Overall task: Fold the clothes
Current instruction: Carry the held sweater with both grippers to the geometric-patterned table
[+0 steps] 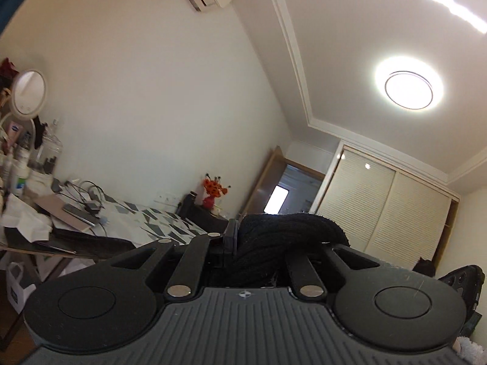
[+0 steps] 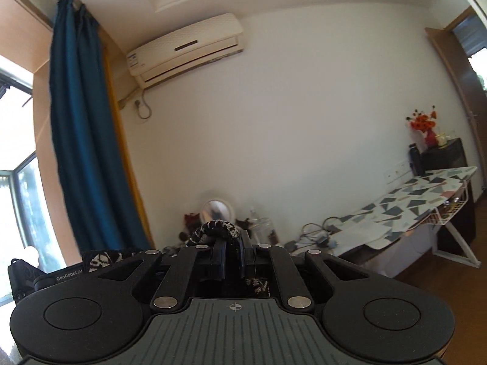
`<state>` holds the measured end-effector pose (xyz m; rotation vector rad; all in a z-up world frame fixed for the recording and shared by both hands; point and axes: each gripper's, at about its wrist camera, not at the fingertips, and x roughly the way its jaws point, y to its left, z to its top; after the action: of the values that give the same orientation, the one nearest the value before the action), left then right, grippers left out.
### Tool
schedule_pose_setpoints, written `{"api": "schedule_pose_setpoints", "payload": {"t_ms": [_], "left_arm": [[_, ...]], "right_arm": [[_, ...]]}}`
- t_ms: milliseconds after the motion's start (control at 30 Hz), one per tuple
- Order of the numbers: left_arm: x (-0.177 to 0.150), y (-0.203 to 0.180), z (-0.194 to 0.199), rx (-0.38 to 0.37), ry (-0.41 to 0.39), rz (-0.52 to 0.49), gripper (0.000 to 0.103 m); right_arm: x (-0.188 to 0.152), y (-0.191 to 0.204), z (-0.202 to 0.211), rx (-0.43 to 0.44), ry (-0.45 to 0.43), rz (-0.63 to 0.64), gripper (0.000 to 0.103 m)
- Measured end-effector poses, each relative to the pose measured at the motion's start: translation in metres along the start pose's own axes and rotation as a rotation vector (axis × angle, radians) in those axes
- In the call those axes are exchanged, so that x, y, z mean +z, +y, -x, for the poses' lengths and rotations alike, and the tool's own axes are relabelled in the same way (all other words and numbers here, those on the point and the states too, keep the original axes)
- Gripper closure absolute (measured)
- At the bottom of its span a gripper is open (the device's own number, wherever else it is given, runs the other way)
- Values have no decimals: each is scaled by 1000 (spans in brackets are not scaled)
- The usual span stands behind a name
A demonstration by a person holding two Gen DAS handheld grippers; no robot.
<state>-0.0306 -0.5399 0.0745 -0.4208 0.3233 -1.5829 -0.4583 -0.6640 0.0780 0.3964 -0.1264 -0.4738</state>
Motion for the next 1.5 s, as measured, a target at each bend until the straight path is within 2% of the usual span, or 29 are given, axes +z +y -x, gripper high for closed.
{"api": "schedule_pose_setpoints", "payload": {"t_ms": [167,333,467,567,667,733,867,1067,1167,1267,1367,1500], "left_arm": [[-31,7,-94,-101,57,7,95],[-54,28,-195,-232,96,22,95],[-58,44,-296,-350,131,-8,95],[-56,50,-358,-420,132,-23,95],[-57,57,-413,-472,116,-19,95],[-54,59,-442,-473,124,-9,95],[-50,68,-487,-450,110,-13,95],[-46,73,-552,-313,79,5,95],[-47,64,-580,-228,29,-28,95],[-50,45,-618,-96,-26,-69,95],[-53,23,-649,17,-64,-56,95],[-68,6,-678,127,-143,19,95]], "right_arm": [[18,-78,-2,-117,-20,34,95],[35,-143,-34,-236,-37,13,95],[60,-208,-85,-355,-44,-37,95],[83,-261,-125,-410,-63,-99,95],[100,-300,-159,-445,-84,-52,95],[108,-328,-180,-451,-106,-50,95],[125,-381,-218,-455,-116,-24,95],[159,-484,-262,-404,-143,-23,95],[183,-543,-275,-349,-159,-12,95],[211,-604,-282,-277,-176,-15,95],[247,-662,-290,-209,-158,-17,95],[296,-734,-309,-120,-117,1,95]]}}
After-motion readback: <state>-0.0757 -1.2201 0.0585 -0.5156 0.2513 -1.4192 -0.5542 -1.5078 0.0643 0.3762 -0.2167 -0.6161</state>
